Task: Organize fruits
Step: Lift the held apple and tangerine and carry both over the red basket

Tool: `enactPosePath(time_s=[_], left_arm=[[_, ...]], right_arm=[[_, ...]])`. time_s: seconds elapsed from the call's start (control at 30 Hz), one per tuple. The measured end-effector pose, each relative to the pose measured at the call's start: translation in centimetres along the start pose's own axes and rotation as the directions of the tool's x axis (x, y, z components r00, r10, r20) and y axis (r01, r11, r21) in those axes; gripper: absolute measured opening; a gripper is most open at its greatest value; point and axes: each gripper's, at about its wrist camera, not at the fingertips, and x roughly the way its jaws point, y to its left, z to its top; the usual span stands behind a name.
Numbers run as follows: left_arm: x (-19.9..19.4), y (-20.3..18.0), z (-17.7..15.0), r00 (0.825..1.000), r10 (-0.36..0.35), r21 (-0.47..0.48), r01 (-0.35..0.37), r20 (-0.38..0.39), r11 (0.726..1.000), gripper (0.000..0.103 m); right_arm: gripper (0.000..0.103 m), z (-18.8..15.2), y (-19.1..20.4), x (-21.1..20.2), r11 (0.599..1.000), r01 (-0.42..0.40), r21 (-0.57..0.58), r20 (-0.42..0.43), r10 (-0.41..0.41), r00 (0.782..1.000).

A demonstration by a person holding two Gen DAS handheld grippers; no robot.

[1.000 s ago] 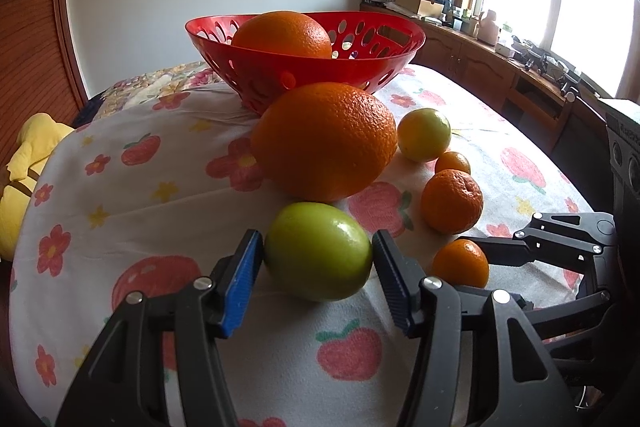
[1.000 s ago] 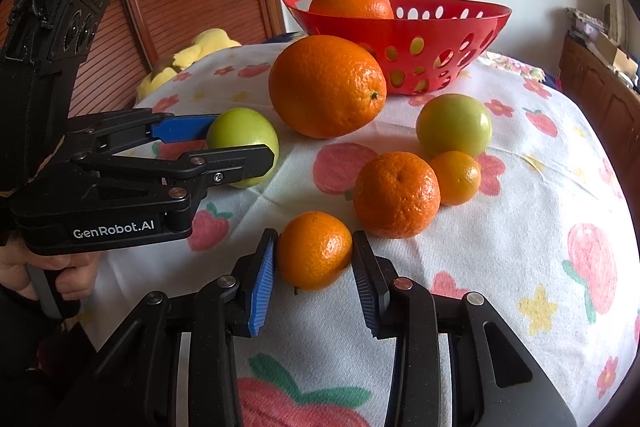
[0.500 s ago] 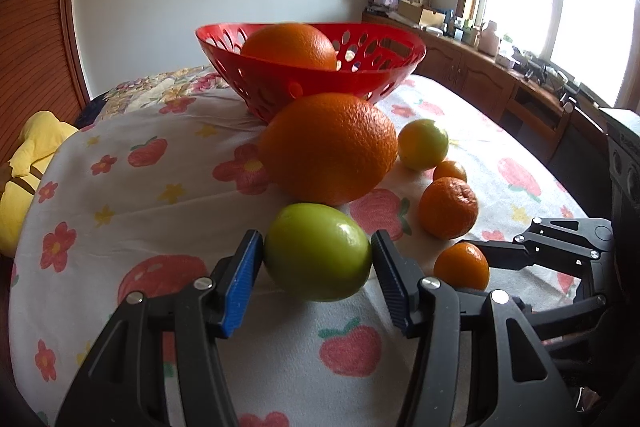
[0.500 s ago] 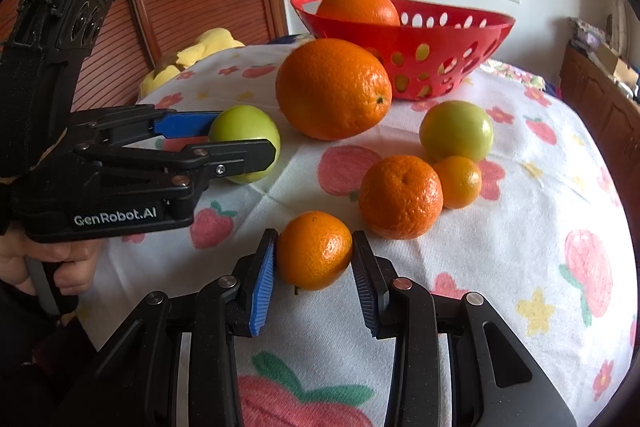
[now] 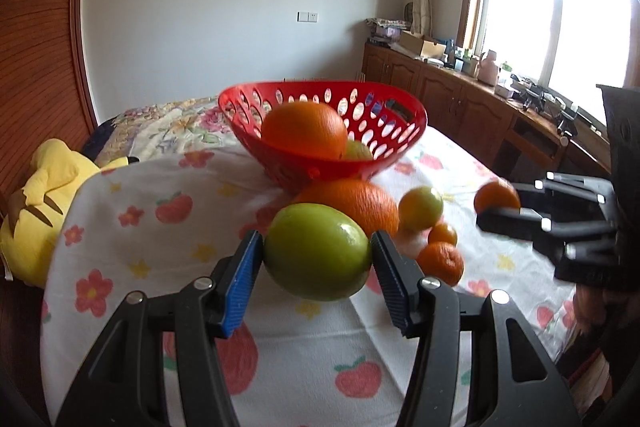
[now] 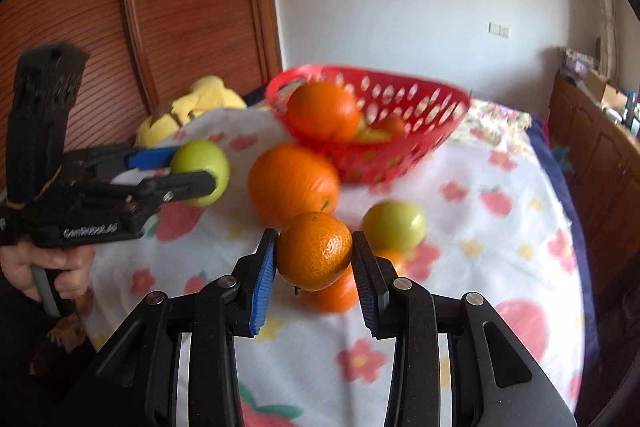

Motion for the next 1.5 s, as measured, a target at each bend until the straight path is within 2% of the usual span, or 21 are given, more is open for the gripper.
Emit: enactPosePath(time_s=[0.3,0.57,0.93,1.23,1.5], left_arm=[[0.3,0.9,3.7,0.999,0.012,0.023,-0.013,0.05,1.0,0.056],[2.0,1.9,6.7,0.997,0.034,0.04,-0.037,0.065,0.999,0.056],[6.3,2.9,10.3,0.999,0.033,0.068,-0.036,0.038,0.997,0.056],[9.1,2.8,12.6,0.999,0.027,0.083,-0.029,0.021,0.996,0.056],[11.7,2.1,14.0,0.999,0.015,0.098,-0.01,-0.047,0.995,0.056]], right_arm=[[0.036,5.2,-3.3,0.8,0.998,0.047,-0.04,0.051,-0.045,0.998],[0.036,8.0,-5.1,5.5,0.995,0.069,-0.074,0.026,-0.068,0.997],[0.036,8.7,-6.8,10.4,0.992,0.076,-0.097,-0.038,-0.08,0.996],[0.037,9.0,-7.1,11.5,0.99,0.065,-0.123,-0.065,-0.073,0.995],[0.038,8.8,-7.8,10.9,0.995,0.03,-0.092,-0.049,-0.035,0.998]])
